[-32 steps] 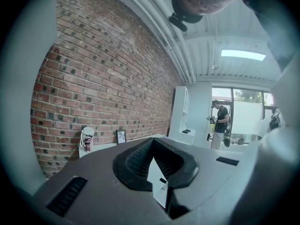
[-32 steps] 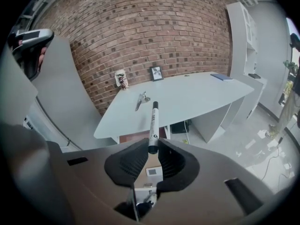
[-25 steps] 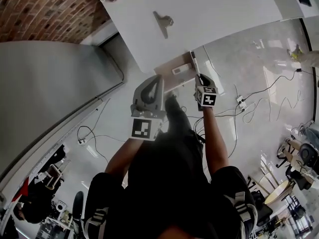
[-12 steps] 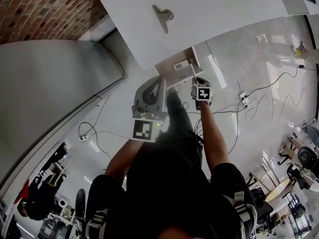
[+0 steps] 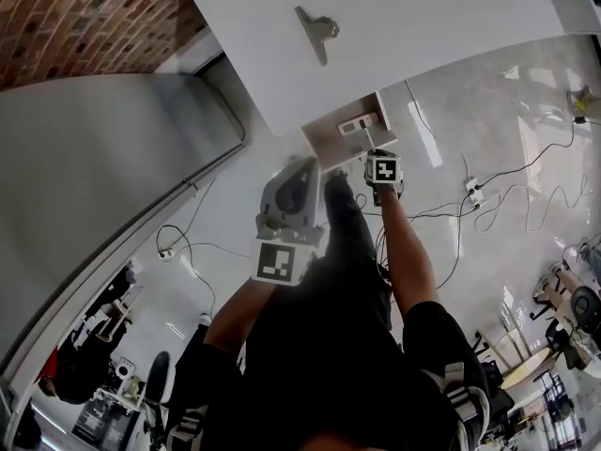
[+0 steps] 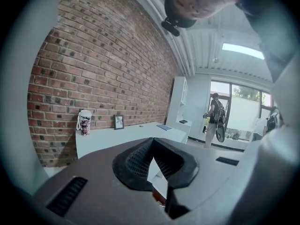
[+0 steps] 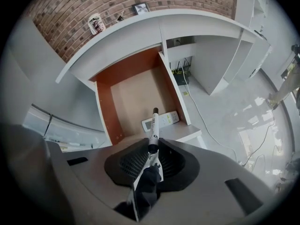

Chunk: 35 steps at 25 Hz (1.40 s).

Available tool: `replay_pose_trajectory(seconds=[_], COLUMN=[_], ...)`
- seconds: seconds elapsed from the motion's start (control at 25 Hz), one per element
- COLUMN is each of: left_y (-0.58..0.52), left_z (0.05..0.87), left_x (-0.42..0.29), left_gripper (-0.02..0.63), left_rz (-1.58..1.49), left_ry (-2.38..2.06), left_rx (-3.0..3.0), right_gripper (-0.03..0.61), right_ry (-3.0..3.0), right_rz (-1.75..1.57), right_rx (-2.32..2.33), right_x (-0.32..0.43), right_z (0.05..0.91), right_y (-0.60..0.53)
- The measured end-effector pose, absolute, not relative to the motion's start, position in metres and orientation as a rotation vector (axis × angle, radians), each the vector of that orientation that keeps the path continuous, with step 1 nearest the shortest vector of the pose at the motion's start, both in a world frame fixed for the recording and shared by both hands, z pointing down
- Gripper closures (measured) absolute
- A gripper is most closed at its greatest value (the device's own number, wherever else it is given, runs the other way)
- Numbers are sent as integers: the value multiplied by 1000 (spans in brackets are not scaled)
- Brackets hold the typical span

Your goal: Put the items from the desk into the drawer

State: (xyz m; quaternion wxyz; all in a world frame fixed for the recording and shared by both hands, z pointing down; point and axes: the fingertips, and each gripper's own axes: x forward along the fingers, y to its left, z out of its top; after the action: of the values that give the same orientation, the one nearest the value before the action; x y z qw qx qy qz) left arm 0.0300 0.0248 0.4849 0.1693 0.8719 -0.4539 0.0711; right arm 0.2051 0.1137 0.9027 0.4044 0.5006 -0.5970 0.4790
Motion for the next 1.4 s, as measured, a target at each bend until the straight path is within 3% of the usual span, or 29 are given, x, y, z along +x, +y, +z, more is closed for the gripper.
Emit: replay_pose_trajectory(seconds=[0.64,1.12,1.4], left_y=[33,42,50], left_z=[505,501,483], left_x=[23,8,-8], left_gripper=[614,614,614], left_rz=[227,205,172], left_ry=[-1293,-1294,-1325], left_rx=[2422,2425,2452], right_gripper=[518,505,572], right_ry=[-1419,-1460,-1613], right_rz=[1249,1166,1027], right_rx=[1277,1300,1400], right_x=[210,205,195], right_z=[937,911,846], right_y=[122,122,99])
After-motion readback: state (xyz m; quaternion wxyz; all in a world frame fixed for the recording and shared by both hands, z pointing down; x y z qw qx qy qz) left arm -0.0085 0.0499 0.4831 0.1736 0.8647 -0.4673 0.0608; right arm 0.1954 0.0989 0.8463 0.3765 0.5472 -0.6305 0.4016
